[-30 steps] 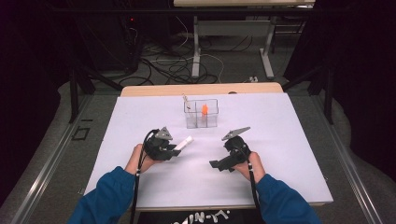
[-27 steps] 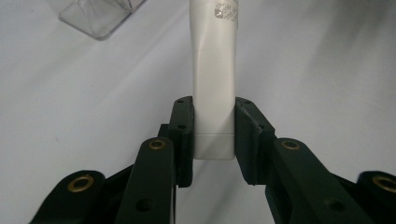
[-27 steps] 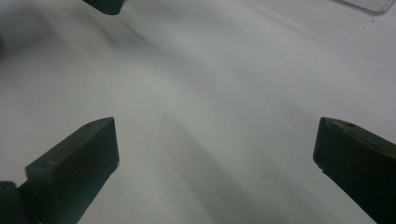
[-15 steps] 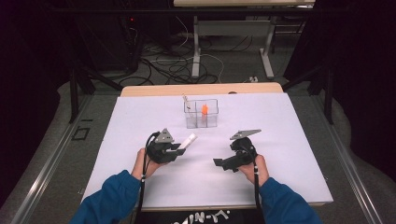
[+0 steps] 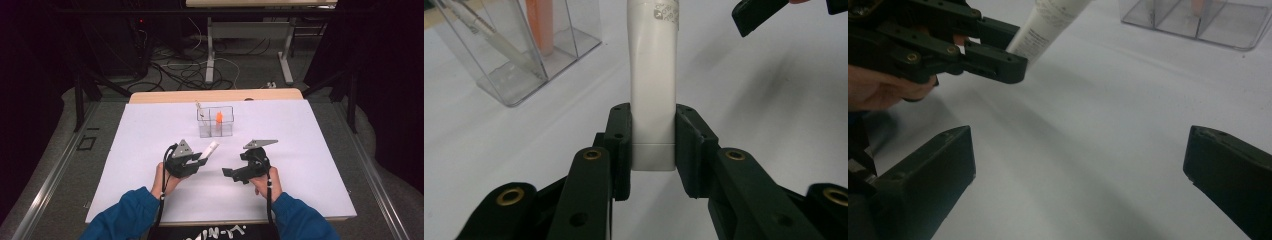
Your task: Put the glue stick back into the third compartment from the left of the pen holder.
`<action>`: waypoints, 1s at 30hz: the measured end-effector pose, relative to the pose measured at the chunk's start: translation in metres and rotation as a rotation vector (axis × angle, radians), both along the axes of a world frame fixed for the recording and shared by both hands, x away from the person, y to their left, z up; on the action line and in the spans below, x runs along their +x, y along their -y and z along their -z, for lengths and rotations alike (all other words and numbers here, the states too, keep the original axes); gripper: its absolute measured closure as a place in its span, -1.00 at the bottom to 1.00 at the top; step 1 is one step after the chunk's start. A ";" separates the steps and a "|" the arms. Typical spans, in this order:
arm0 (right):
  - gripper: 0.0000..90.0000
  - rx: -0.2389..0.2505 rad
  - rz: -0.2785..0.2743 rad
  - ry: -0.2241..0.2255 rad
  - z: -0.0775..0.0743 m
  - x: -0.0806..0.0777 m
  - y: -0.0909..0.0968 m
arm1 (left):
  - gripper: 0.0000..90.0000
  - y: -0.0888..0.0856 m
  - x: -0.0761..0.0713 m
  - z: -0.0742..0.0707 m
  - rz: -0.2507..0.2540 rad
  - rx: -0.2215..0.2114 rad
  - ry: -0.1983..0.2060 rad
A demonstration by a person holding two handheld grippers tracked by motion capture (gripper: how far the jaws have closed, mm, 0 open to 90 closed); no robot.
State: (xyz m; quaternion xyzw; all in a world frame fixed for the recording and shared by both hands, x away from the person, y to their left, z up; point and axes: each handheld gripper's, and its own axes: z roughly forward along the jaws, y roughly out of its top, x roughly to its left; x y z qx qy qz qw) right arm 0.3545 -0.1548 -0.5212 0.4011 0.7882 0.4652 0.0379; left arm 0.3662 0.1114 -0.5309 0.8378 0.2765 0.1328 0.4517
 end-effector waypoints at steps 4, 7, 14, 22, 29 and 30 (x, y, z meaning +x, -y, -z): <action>-0.83 0.059 0.030 0.008 -0.004 0.001 -0.002 | 0.58 0.011 -0.002 0.001 -0.010 -0.014 0.015; -0.67 0.113 0.068 -0.004 -0.005 0.005 -0.004 | 0.58 0.018 -0.004 0.003 -0.006 -0.003 0.016; -0.31 0.199 0.166 -0.043 -0.003 0.017 -0.010 | 0.58 0.029 -0.008 0.005 -0.037 -0.007 0.029; -0.03 0.255 0.239 -0.073 0.005 0.028 -0.014 | 0.58 0.037 -0.009 0.007 -0.070 -0.009 0.026; 0.16 0.323 0.279 -0.088 0.007 0.034 -0.014 | 0.58 0.043 -0.009 0.010 -0.093 -0.005 0.034; 0.21 0.333 0.281 -0.088 0.007 0.034 -0.014 | 0.58 0.044 -0.009 0.011 -0.094 -0.006 0.029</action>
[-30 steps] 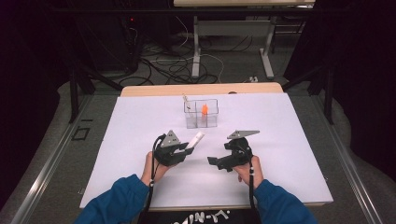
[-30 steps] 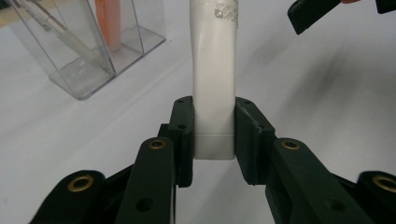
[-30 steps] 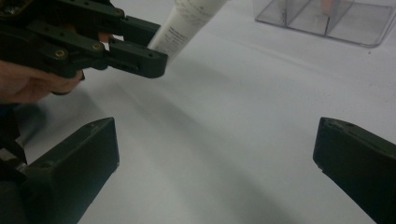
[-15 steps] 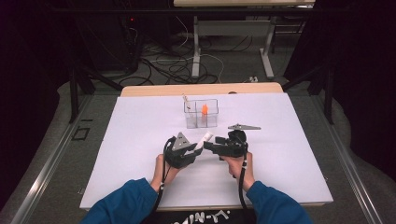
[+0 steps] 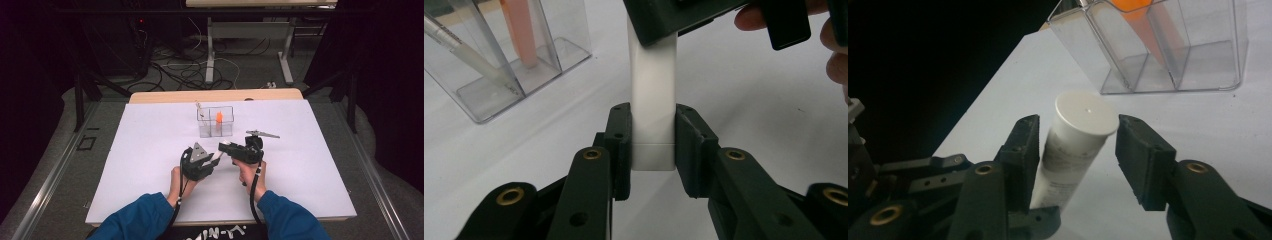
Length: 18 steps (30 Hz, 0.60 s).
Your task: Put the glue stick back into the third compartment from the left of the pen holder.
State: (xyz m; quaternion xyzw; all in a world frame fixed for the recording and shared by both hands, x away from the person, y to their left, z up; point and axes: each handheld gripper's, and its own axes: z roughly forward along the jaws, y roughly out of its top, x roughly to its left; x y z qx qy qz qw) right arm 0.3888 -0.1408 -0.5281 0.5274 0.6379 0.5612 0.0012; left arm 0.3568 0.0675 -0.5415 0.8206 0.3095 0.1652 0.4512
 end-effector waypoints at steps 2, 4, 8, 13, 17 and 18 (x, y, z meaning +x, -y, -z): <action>0.30 -0.003 0.012 0.005 0.000 0.000 0.001 | 0.58 0.002 -0.001 0.000 -0.004 0.004 0.010; 0.35 0.028 0.017 -0.003 0.001 0.001 0.002 | 0.58 0.002 0.000 0.000 -0.003 0.007 0.006; 0.46 0.077 0.014 -0.025 0.002 -0.001 0.001 | 0.58 0.003 0.000 0.001 0.000 0.014 0.014; 0.48 0.061 -0.008 0.004 -0.001 -0.003 0.001 | 0.56 0.003 -0.001 0.000 0.008 0.020 0.029; 0.48 -0.006 -0.019 0.063 -0.007 -0.007 -0.001 | 0.26 0.000 -0.001 -0.003 0.028 0.026 0.014; 0.48 -0.014 -0.021 0.073 -0.008 -0.007 -0.001 | 0.19 -0.001 -0.001 -0.004 0.030 0.026 0.004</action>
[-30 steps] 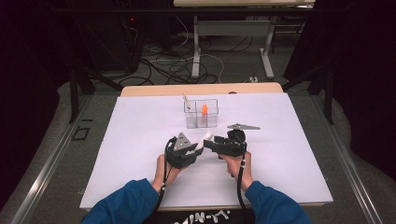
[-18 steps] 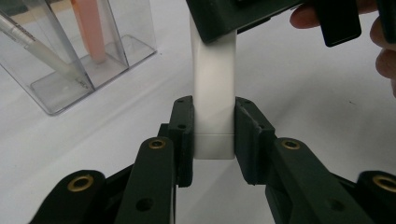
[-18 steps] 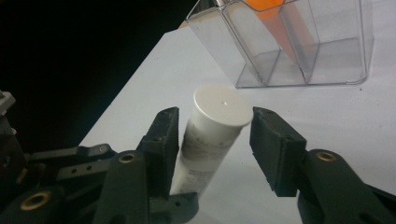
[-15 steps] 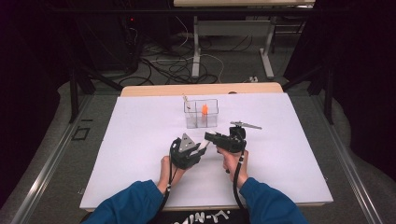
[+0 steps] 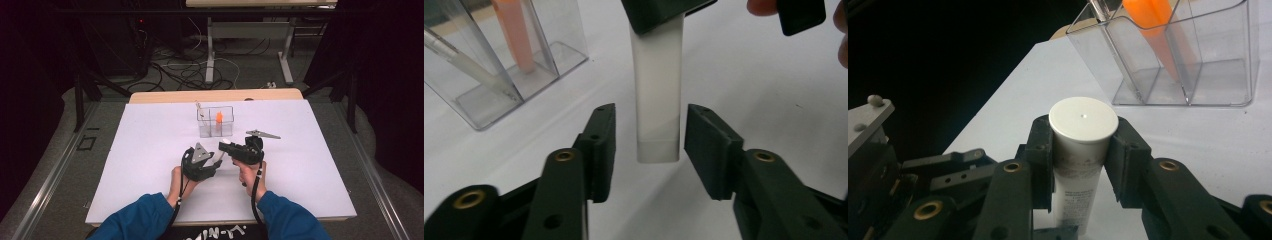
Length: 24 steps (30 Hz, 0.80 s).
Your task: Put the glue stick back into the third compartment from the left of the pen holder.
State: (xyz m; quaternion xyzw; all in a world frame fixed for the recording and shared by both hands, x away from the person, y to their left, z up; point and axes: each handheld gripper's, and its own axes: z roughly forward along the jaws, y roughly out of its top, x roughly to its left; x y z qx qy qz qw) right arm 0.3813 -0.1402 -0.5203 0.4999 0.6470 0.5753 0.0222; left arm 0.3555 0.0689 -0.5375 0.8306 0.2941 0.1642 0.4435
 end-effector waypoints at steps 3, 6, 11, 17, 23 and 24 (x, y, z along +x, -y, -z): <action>0.48 -0.057 0.004 0.037 -0.005 -0.003 0.001 | -0.14 -0.005 -0.001 -0.002 -0.004 0.008 -0.016; 0.48 -0.102 0.010 0.075 -0.010 -0.007 0.002 | -0.36 -0.011 -0.002 -0.004 0.009 0.014 -0.036; 0.48 -0.177 0.012 0.142 -0.018 -0.011 0.004 | -0.60 -0.023 -0.004 -0.010 0.008 0.048 -0.054; 0.48 -0.241 0.007 0.188 -0.022 -0.013 0.005 | -0.82 -0.034 -0.007 -0.009 0.021 0.105 -0.115; 0.48 -0.283 0.015 0.198 -0.027 -0.012 0.009 | -0.93 -0.044 -0.015 -0.010 0.025 0.168 -0.125; 0.48 -0.288 0.020 0.199 -0.028 -0.012 0.010 | -0.94 -0.045 -0.016 -0.010 0.020 0.171 -0.120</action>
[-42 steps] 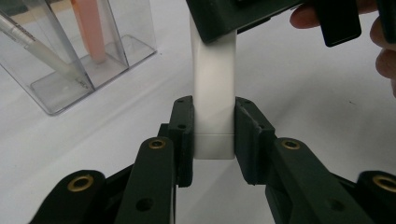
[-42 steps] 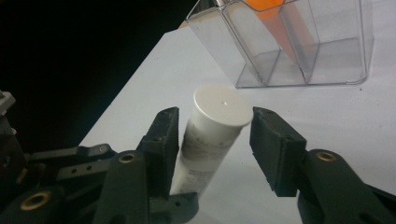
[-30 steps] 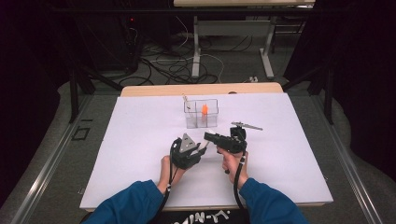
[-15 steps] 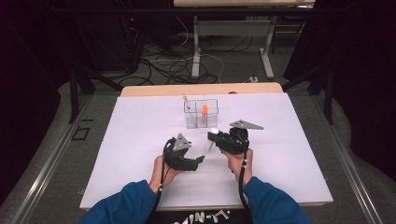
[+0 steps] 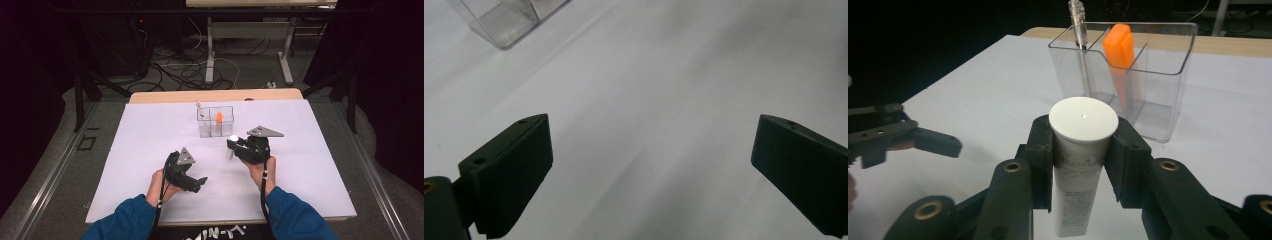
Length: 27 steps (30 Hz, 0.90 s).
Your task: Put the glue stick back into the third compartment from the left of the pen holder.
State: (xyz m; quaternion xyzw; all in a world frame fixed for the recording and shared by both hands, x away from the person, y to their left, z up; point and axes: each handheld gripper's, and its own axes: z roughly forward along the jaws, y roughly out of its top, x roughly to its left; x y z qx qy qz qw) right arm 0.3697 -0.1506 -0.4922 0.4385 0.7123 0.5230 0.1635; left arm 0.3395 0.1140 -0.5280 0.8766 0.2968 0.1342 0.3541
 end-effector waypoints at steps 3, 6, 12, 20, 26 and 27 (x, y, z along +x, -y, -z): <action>0.48 -0.007 0.007 0.013 -0.003 0.002 0.003 | -0.96 -0.004 -0.002 0.001 0.003 0.020 -0.007; 0.48 -0.005 0.003 0.009 -0.007 0.005 0.007 | -0.97 -0.008 -0.003 0.002 0.003 0.033 -0.008; 0.48 -0.036 0.014 0.023 -0.014 0.008 0.009 | -0.97 -0.013 -0.005 0.004 0.003 0.049 -0.020; 0.48 -0.076 0.044 0.060 -0.026 0.026 0.012 | -0.97 -0.014 -0.005 0.007 0.001 0.050 -0.014; 0.48 -0.081 0.073 0.087 -0.035 0.042 0.012 | -0.97 -0.013 -0.005 0.007 0.007 0.060 -0.012; 0.48 -0.077 0.075 0.084 -0.036 0.045 0.011 | -0.97 -0.013 -0.005 0.007 0.009 0.060 -0.011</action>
